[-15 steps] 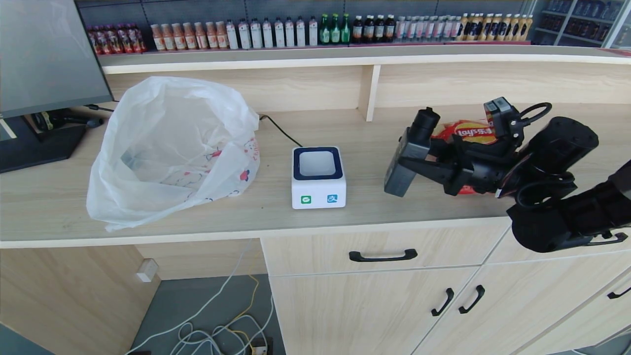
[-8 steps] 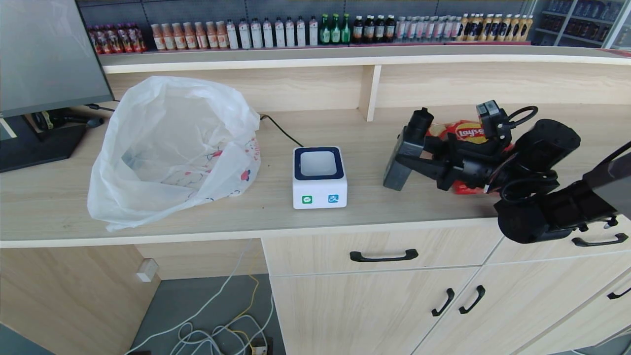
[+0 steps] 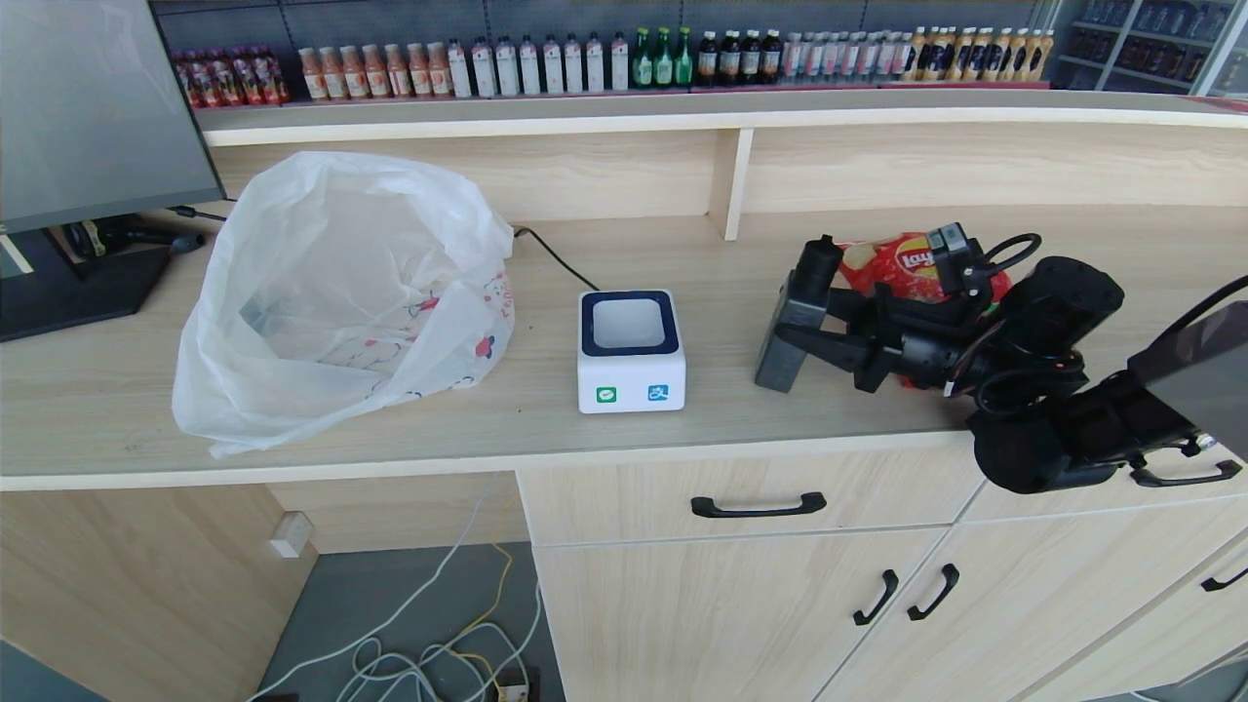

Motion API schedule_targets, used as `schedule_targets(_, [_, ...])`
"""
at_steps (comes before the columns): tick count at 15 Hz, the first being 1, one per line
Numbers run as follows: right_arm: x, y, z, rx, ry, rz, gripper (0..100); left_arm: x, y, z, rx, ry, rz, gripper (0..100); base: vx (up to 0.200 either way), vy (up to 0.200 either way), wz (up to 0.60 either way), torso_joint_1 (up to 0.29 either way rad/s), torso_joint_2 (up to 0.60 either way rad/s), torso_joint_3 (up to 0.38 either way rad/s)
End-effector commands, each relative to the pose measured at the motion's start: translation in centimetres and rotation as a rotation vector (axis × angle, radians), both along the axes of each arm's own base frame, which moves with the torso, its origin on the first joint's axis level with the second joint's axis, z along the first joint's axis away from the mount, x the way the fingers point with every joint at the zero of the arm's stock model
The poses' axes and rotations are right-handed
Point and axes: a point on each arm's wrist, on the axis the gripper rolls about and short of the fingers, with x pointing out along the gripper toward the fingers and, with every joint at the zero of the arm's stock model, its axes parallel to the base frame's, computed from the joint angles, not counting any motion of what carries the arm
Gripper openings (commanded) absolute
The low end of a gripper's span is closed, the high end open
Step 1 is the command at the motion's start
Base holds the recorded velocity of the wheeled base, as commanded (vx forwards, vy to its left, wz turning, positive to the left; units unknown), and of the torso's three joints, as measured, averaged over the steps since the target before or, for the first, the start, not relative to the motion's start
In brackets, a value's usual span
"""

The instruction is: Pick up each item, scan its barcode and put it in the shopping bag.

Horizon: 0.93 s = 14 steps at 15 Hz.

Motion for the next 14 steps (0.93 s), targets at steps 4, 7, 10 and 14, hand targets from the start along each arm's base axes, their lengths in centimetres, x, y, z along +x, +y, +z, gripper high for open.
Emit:
schedule_targets(4, [-0.17,0.67,-0.84,-0.010,0.015,0.014,0,0.00,0.00,0.00,0.000,0.000,0.000,100,0.000,0.000,0.00,0.000,0.00,0.000])
schedule_targets(7, [-0.23,0.78,-0.81,-0.010,0.016,0.017,0,0.00,0.00,0.00,0.000,0.000,0.000,100,0.000,0.000,0.00,0.000,0.00,0.000])
schedule_targets(10, [-0.21,0.79,-0.87,-0.009,0.018,0.016,0,0.00,0.00,0.00,0.000,0.000,0.000,100,0.000,0.000,0.00,0.000,0.00,0.000])
schedule_targets(14, [-0.24,0.78,-0.71,-0.008,0.016,0.016,100,0.00,0.00,0.00,0.000,0.000,0.000,100,0.000,0.000,0.00,0.000,0.00,0.000])
